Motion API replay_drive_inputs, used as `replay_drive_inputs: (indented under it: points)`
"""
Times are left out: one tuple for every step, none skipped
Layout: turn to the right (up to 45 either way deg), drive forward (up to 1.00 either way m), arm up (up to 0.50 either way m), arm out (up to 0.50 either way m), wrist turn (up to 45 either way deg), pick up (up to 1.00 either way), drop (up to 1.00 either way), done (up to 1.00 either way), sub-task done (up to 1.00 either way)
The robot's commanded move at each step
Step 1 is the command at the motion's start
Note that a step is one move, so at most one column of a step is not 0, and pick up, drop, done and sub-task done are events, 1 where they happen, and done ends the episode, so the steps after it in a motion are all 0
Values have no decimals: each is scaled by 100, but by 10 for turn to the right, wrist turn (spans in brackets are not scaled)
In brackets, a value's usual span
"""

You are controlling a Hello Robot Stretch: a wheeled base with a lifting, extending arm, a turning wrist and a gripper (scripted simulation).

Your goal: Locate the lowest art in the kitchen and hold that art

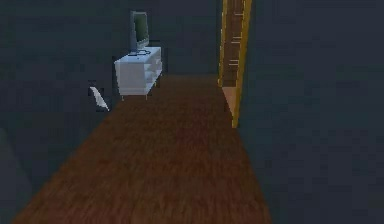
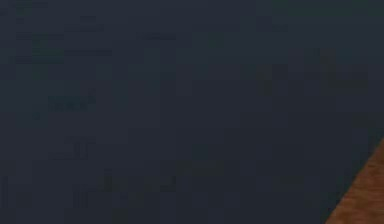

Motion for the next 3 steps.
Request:
replay_drive_inputs:
  points:
    - [0,100,0,0,0,0,0,0,0]
    - [0,100,0,0,0,0,0,0,0]
    - [0,85,0,0,0,0,0,0,0]
